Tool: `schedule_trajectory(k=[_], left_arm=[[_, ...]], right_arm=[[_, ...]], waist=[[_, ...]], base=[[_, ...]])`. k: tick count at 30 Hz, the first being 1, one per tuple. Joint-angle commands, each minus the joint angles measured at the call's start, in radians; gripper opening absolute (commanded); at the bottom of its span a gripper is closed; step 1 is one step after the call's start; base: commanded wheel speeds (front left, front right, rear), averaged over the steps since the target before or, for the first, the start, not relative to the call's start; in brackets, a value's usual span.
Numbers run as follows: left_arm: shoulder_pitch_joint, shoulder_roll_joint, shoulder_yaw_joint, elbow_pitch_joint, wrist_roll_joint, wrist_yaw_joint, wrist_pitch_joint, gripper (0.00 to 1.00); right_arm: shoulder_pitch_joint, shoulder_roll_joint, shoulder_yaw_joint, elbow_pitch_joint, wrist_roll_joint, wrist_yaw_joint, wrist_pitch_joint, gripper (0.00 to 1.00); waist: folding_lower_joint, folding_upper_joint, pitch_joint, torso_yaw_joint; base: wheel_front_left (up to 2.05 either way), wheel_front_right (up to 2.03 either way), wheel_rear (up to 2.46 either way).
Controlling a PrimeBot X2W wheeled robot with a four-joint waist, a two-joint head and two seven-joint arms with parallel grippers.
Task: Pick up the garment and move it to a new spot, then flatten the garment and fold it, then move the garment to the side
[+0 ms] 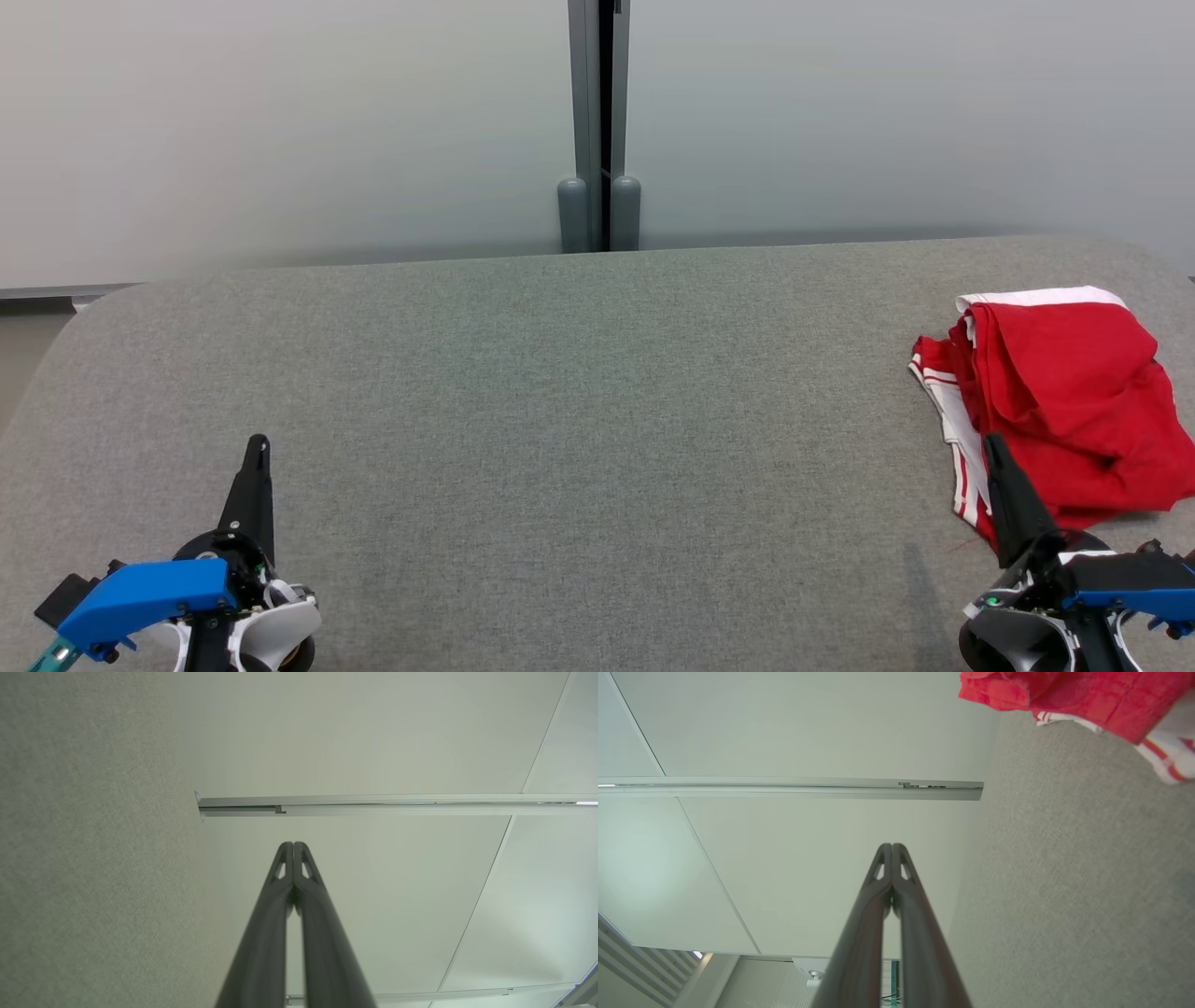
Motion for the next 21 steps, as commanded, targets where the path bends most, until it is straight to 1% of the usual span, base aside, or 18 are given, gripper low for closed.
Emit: schedule_trajectory(k=[1, 21], left_arm=[[-0.012, -0.002, 0.002, 0.001, 0.001, -0.005, 0.003, 0.0], [-0.011, -0.003, 0.004, 0.001, 0.003, -0.005, 0.004, 0.0]], right_arm=[[-0.015, -0.003, -0.002, 0.002, 0.005, 0.0, 0.004, 0.0], [-0.015, -0.001, -0.005, 0.002, 0.001, 0.0, 0.006, 0.0]], waist=[[0.0, 0.0, 0.0, 0.0], [0.0, 0.0, 0.0, 0.0]], base=[[0.0, 0.0, 0.0], [0.0, 0.0, 0.0]])
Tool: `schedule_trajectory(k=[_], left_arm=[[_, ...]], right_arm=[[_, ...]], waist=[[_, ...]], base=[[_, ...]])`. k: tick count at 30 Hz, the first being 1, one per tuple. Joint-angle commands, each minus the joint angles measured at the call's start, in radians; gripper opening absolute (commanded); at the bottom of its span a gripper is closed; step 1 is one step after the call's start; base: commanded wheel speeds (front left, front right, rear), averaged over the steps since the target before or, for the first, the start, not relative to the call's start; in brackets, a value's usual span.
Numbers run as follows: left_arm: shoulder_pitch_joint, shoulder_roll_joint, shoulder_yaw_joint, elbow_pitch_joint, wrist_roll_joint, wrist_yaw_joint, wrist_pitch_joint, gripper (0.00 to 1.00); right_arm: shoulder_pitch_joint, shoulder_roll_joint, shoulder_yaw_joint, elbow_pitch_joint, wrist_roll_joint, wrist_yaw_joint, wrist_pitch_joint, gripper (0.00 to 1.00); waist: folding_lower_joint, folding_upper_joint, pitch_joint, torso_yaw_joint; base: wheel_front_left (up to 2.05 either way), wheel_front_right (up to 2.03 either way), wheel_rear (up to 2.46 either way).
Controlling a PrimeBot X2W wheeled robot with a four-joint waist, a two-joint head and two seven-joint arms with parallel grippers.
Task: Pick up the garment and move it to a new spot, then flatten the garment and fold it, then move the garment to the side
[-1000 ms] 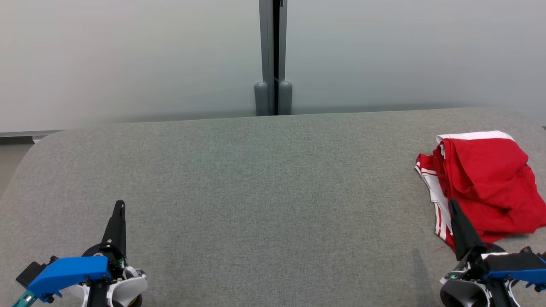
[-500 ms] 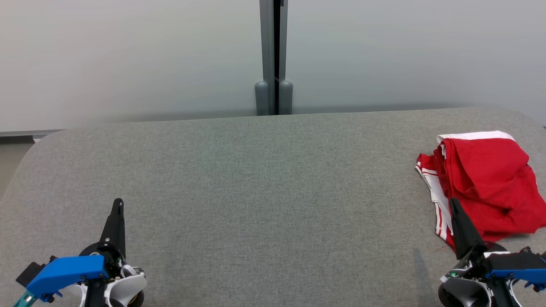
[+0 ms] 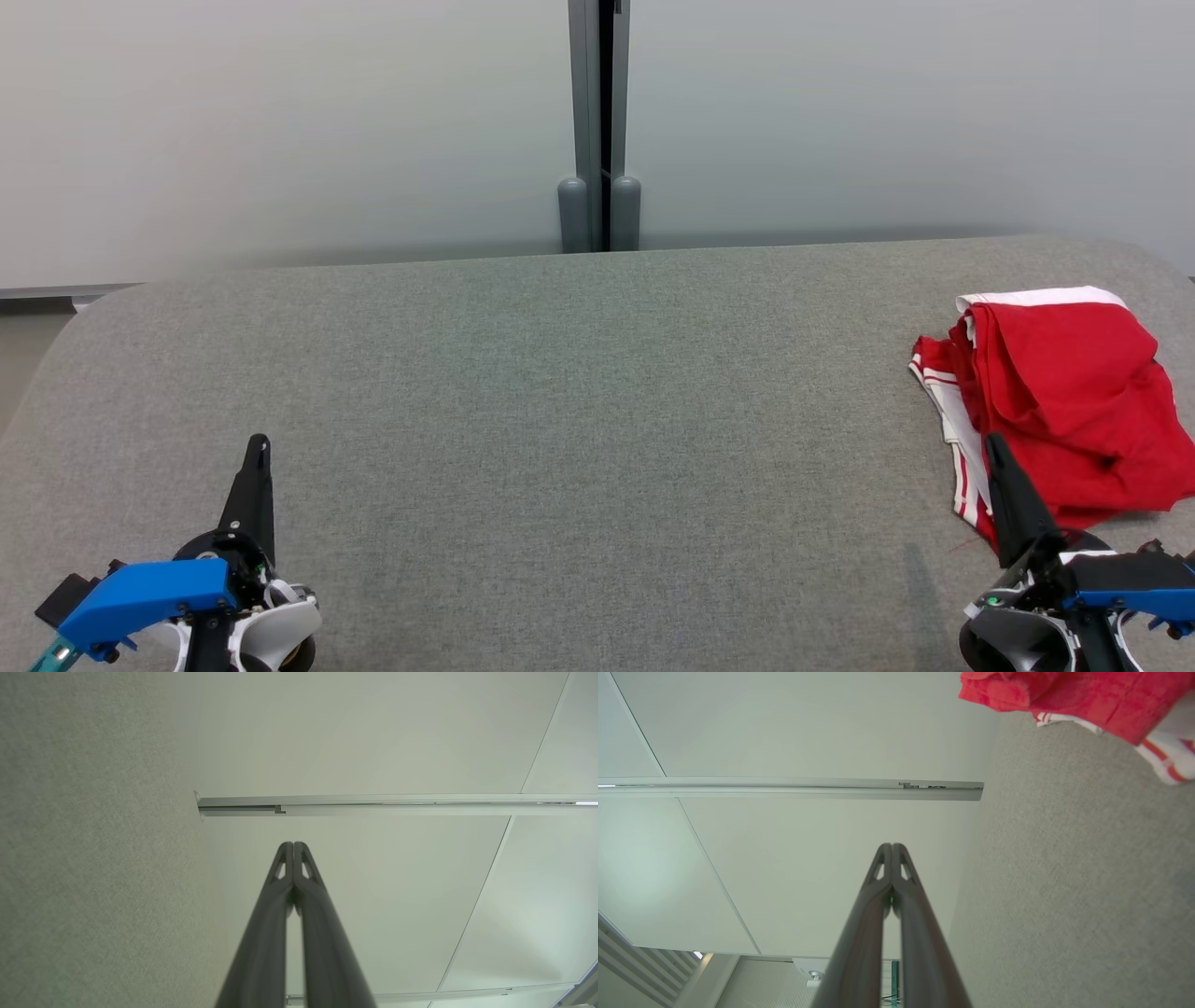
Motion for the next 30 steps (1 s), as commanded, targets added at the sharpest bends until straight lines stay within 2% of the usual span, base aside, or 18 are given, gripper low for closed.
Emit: schedule_trajectory(k=[1, 30], left_arm=[[-0.01, -0.001, 0.003, 0.001, 0.003, -0.005, 0.003, 0.0], [-0.01, -0.003, 0.005, 0.001, 0.006, -0.005, 0.004, 0.0]], right_arm=[[-0.015, -0.001, -0.003, 0.002, 0.001, 0.0, 0.005, 0.0], [-0.015, 0.002, -0.006, 0.002, -0.002, 0.0, 0.007, 0.0]], waist=[[0.0, 0.0, 0.0, 0.0], [0.0, 0.0, 0.0, 0.0]], base=[[0.0, 0.0, 0.0], [0.0, 0.0, 0.0]])
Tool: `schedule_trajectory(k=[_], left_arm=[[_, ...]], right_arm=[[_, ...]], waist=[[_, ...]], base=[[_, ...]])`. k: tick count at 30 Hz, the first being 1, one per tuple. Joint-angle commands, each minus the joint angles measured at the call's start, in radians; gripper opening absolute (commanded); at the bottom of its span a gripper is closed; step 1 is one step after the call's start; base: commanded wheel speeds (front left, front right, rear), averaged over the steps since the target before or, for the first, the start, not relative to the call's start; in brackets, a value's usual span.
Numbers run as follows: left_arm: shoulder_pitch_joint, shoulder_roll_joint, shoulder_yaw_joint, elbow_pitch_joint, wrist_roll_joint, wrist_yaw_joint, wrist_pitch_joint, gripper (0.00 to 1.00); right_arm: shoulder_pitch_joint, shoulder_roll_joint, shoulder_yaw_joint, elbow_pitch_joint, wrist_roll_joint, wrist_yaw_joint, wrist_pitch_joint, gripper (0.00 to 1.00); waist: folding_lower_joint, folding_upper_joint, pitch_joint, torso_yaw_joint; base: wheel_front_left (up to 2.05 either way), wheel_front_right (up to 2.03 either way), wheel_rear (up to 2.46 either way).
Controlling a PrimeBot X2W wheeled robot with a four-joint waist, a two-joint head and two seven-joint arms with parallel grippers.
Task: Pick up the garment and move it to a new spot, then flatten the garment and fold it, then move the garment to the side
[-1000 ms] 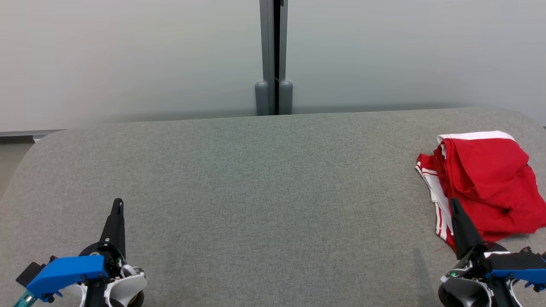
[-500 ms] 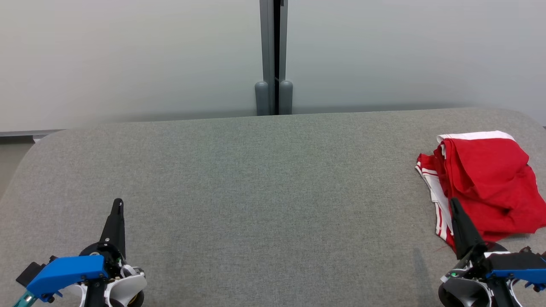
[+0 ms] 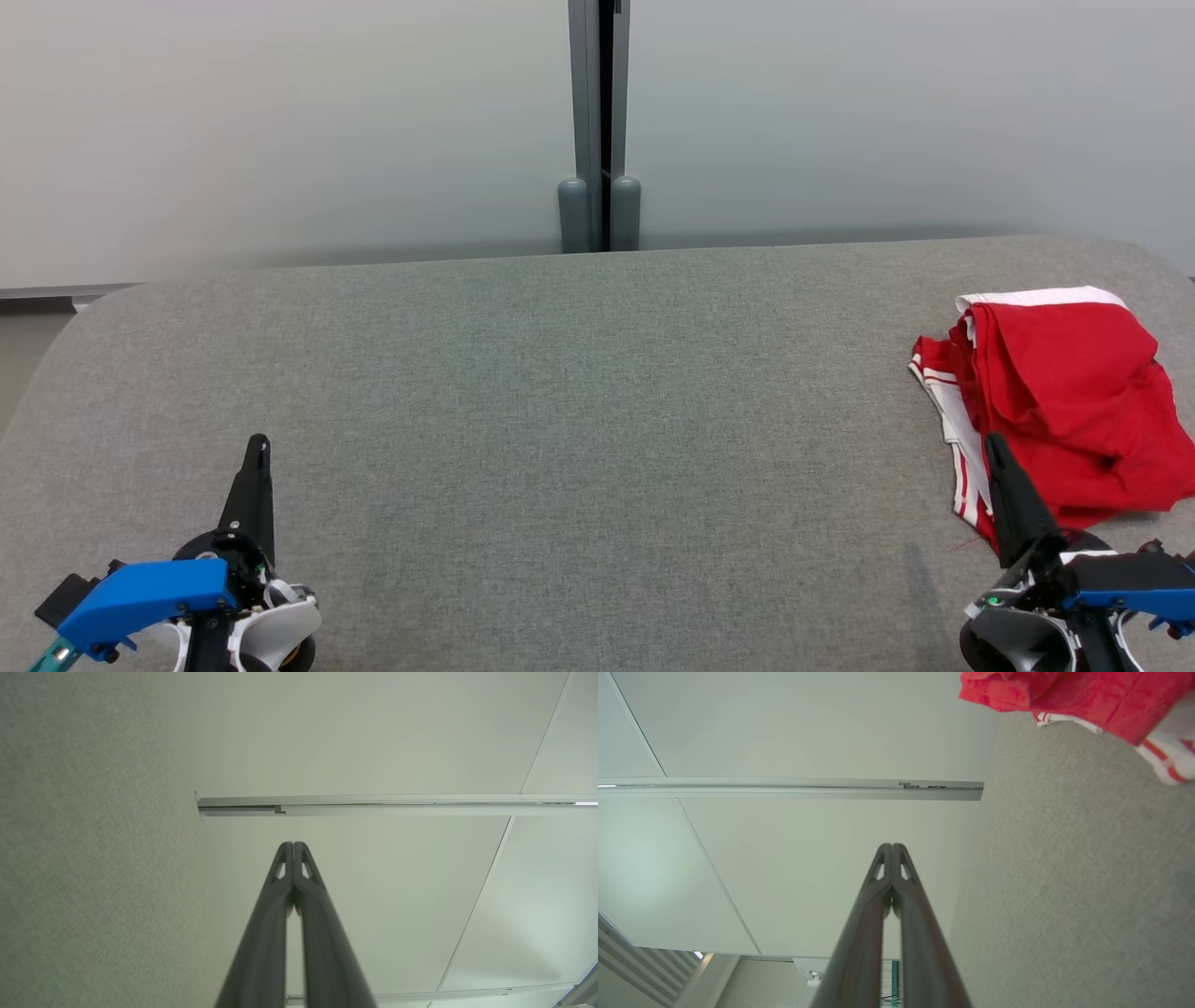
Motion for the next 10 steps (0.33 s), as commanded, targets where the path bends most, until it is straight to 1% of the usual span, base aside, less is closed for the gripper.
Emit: schedule_trajectory(k=[1, 10], left_arm=[[-0.01, -0.002, 0.003, 0.001, 0.006, -0.005, 0.003, 0.0], [-0.01, -0.002, 0.004, 0.001, 0.006, -0.005, 0.003, 0.0]], right_arm=[[-0.015, 0.001, -0.003, 0.002, -0.002, 0.0, 0.004, 0.0], [-0.015, 0.001, -0.004, 0.002, -0.003, 0.0, 0.004, 0.0]], waist=[[0.0, 0.0, 0.0, 0.0], [0.0, 0.0, 0.0, 0.0]], base=[[0.0, 0.0, 0.0], [0.0, 0.0, 0.0]])
